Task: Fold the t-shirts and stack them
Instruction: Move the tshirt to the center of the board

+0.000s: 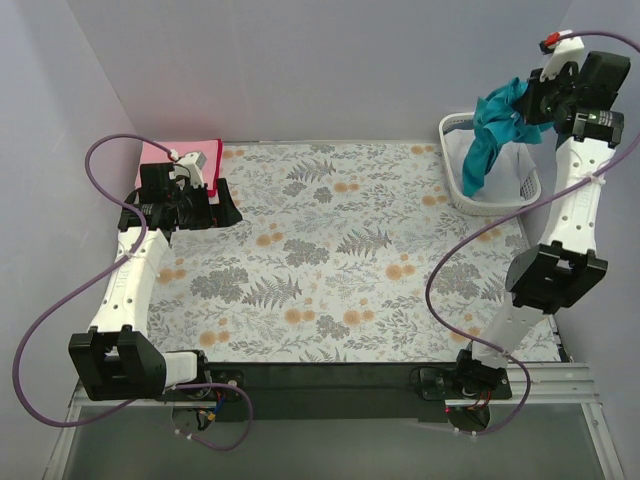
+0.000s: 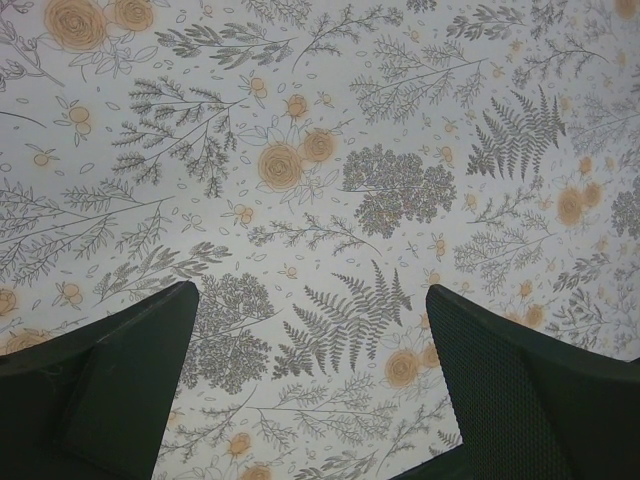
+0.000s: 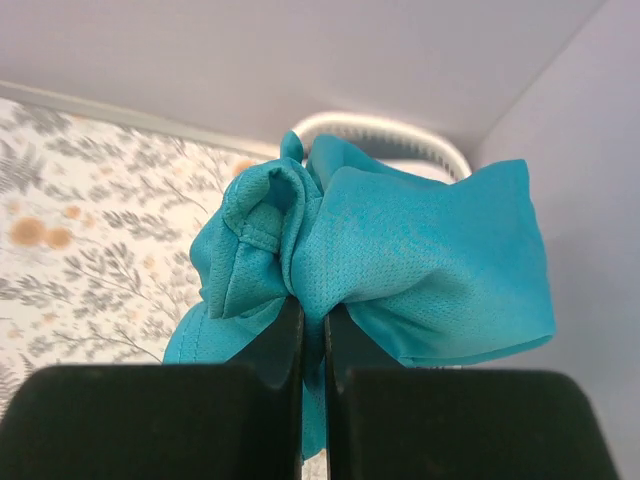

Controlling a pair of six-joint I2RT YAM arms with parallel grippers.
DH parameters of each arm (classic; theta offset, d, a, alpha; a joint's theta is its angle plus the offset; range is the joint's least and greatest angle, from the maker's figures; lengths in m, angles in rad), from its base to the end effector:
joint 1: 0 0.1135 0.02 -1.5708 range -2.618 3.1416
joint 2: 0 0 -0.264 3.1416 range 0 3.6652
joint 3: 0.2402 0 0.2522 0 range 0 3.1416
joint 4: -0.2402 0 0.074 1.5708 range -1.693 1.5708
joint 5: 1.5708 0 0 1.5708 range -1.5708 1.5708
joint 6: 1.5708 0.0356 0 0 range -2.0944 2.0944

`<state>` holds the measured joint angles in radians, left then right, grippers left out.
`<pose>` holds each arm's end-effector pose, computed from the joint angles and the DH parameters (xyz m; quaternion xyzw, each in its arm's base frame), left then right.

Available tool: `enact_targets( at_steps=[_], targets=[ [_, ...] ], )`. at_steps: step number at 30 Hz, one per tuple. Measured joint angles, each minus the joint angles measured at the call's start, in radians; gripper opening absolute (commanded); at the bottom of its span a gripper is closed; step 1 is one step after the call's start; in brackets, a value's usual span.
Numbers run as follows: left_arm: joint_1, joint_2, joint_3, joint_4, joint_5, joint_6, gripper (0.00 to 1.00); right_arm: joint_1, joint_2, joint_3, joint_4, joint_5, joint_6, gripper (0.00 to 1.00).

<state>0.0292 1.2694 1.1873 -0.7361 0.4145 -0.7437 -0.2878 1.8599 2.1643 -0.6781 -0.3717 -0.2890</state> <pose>0.2638 -0.0066 0.3275 -0.2730 0.8715 -0.3050 0.2700 0.3975 -0.1042 0.4581 -0.1046 0.8119 -0.0111 0.5743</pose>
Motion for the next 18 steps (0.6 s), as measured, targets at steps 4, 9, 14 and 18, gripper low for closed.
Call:
enact_targets(
  at_steps=[4,9,14,18],
  targets=[
    [0.000,-0.002,0.006,-0.005,-0.003,-0.002,0.98,0.003,-0.098,0.061,0.000,-0.114,0.019,0.01],
    [0.000,-0.003,0.026,-0.005,-0.002,-0.012,0.98,0.027,-0.218,0.044,0.055,-0.241,0.077,0.01],
    [0.000,-0.003,0.052,-0.006,-0.003,-0.021,0.98,0.101,-0.378,-0.064,0.176,-0.326,0.129,0.01],
    [0.000,-0.003,0.059,-0.005,-0.002,-0.024,0.98,0.214,-0.496,-0.177,0.247,-0.365,0.118,0.01]
  ],
)
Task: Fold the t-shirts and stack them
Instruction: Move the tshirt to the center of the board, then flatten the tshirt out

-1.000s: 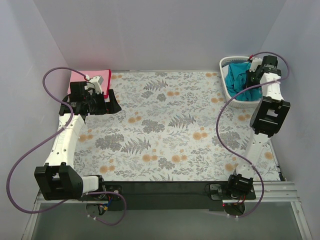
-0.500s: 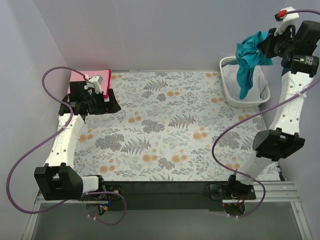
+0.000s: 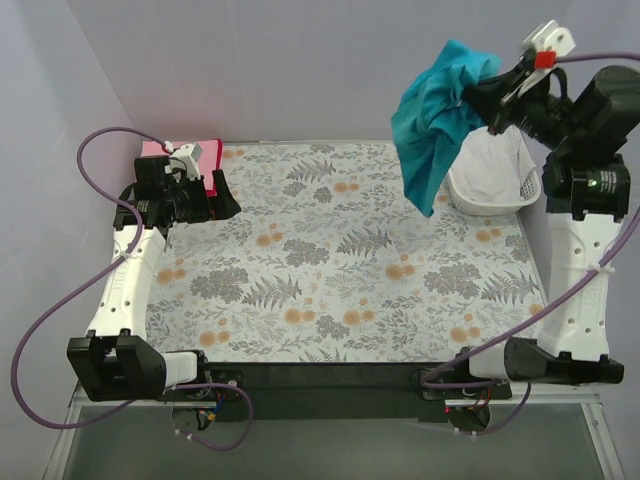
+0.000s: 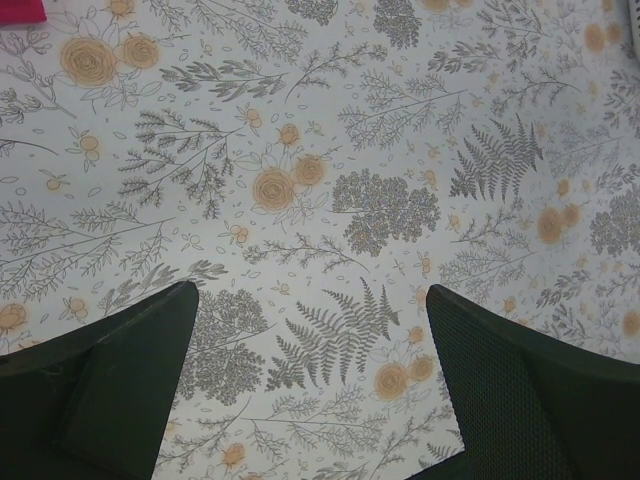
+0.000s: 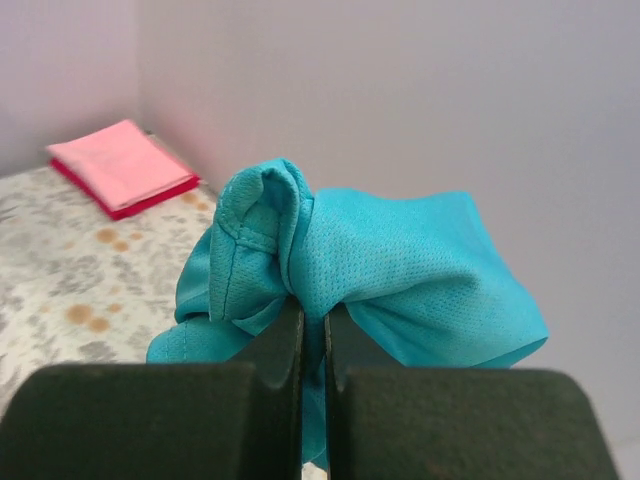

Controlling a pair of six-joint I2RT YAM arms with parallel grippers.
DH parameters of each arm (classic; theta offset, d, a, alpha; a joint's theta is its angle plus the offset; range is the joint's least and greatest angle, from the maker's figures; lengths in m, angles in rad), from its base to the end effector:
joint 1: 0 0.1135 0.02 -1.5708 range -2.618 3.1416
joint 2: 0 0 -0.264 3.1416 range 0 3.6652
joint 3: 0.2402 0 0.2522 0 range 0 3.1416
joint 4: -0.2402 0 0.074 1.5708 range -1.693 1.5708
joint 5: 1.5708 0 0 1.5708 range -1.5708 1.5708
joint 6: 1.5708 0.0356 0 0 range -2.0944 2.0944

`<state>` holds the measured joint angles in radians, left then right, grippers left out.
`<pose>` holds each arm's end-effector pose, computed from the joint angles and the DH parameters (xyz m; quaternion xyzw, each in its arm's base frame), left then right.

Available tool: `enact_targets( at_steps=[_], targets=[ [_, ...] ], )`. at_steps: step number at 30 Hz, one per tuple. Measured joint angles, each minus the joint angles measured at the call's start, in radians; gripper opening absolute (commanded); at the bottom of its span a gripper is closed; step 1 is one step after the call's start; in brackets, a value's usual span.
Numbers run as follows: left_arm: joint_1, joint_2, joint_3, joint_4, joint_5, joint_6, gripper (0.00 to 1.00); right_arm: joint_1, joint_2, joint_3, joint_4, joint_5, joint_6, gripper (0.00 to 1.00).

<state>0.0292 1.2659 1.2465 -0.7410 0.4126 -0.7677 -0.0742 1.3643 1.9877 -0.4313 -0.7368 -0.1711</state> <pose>0.2644 -0.0066 0.3471 -0.2746 0.8604 -0.3148 0.2919 0.2294 0.0069 0.5828 -0.3063 0.5792 0.1393 0.7425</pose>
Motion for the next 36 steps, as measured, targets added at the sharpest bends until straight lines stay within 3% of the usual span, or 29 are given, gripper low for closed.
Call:
enact_targets(
  at_steps=[4,5,7,8,12,15,21,26,29,32,36],
  targets=[
    [0.000,0.000,0.000,0.000,-0.003,-0.010,0.98,0.180,-0.113,-0.215,0.042,0.001,-0.055,0.01],
    [0.000,0.000,0.000,0.000,-0.005,-0.014,0.98,0.225,-0.131,-0.273,0.041,0.005,-0.068,0.09],
    [0.000,0.000,0.000,0.005,-0.002,-0.023,0.98,0.293,-0.146,-0.383,0.053,0.018,-0.077,0.56],
    [0.000,-0.003,-0.003,0.014,0.008,-0.029,0.98,0.327,-0.149,-0.446,0.052,0.028,-0.082,0.98],
    [0.002,-0.085,-0.089,0.109,0.053,-0.048,0.98,0.407,-0.119,-0.662,0.035,0.055,-0.109,0.98],
    [0.002,-0.166,-0.137,0.154,0.130,-0.033,0.98,0.430,-0.103,-0.724,-0.002,0.100,-0.110,0.98],
    [-0.032,-0.143,-0.143,0.166,0.299,0.155,0.98,0.398,-0.109,-0.801,-0.048,0.143,-0.110,0.88],
    [-0.145,-0.036,-0.177,0.172,0.321,0.304,0.81,0.376,-0.045,-0.951,-0.108,0.143,-0.089,0.68],
    [-0.254,0.056,-0.164,0.179,0.288,0.370,0.71,0.372,0.042,-0.998,-0.134,0.124,-0.067,0.63],
    [-0.383,0.158,-0.136,0.181,0.252,0.421,0.70,0.371,0.116,-1.017,-0.146,0.096,-0.049,0.61],
    [-0.515,0.295,-0.085,0.185,0.223,0.438,0.78,0.370,0.185,-1.015,-0.142,0.057,-0.032,0.59]
  ],
)
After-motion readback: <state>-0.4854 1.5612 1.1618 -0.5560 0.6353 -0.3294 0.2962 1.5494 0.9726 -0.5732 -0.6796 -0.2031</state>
